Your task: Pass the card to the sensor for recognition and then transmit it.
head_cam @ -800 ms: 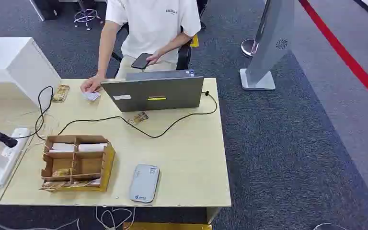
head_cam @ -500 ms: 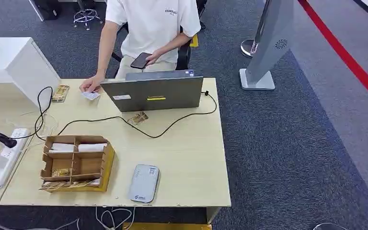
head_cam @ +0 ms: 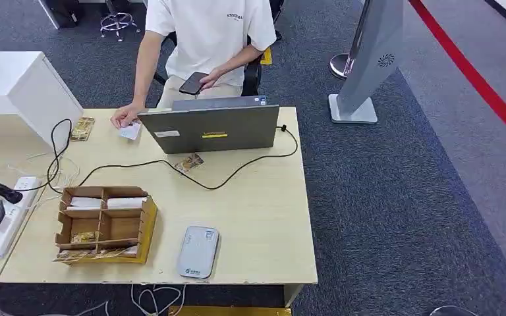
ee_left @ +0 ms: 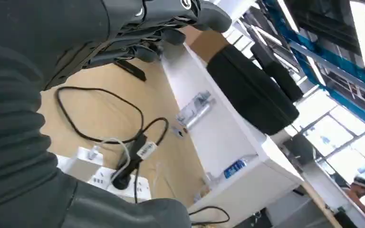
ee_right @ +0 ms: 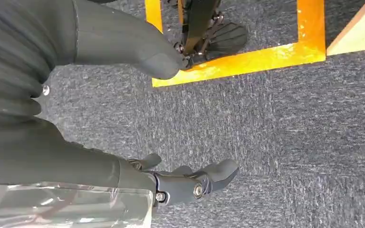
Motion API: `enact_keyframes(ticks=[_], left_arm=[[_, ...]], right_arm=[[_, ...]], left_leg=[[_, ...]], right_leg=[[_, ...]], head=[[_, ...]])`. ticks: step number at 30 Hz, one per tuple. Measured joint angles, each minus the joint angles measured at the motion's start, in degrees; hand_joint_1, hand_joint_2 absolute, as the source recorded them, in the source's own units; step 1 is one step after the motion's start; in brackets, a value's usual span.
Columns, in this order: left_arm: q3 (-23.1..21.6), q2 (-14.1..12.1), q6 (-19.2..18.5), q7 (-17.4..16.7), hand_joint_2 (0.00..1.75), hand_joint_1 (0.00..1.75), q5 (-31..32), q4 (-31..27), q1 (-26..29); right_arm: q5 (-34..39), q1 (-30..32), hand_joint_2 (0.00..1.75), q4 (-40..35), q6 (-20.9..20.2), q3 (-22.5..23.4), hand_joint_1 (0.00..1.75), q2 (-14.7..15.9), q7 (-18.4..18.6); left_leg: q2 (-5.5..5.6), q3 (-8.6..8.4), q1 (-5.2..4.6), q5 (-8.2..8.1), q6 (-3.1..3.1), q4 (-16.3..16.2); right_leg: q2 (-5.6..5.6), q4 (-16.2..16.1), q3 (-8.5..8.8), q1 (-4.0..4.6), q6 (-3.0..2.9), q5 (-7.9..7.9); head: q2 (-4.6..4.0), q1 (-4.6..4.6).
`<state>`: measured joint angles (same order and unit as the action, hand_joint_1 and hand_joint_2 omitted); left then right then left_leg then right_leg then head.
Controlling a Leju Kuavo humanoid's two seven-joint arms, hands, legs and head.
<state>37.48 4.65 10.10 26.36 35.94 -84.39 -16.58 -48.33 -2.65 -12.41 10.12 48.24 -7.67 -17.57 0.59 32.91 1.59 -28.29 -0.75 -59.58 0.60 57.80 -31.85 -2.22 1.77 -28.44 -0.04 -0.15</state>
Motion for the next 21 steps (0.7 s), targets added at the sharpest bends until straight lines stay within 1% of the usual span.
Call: enact_keyframes(ticks=[9, 16, 21], left_arm=[[-11.16, -2.55, 0.87, -7.73, 1.75, 0.0, 13.1, 3.54, -7.19], [-18.64, -4.66, 1.33, -13.53, 1.75, 0.0, 22.31, 6.34, -12.61], [-24.16, -6.62, 1.33, -18.33, 1.75, 0.0, 29.41, 9.74, -16.85]], right_arm=[[-2.08, -0.23, 1.75, 0.15, -0.79, -0.24, 0.0, -0.28, 0.61], [-3.74, -0.41, 1.75, 0.22, -1.05, -0.72, 0.0, -0.57, 1.35], [-5.07, -0.66, 1.75, 0.26, -1.38, -1.38, 0.0, -0.7, 1.79]], left_leg=[[0.0, 0.01, 0.0, 0.03, 0.02, -0.03], [0.0, 0.02, 0.0, 0.03, 0.02, -0.04], [-0.01, 0.02, 0.0, 0.04, 0.02, -0.04]], right_leg=[[0.03, 0.0, 0.01, 0.0, 0.02, 0.02], [0.04, 0.0, 0.0, 0.0, 0.04, 0.04], [0.05, 0.01, 0.0, 0.0, 0.04, 0.04]], head=[[0.0, -0.02], [0.0, -0.02], [0.0, -0.02]])
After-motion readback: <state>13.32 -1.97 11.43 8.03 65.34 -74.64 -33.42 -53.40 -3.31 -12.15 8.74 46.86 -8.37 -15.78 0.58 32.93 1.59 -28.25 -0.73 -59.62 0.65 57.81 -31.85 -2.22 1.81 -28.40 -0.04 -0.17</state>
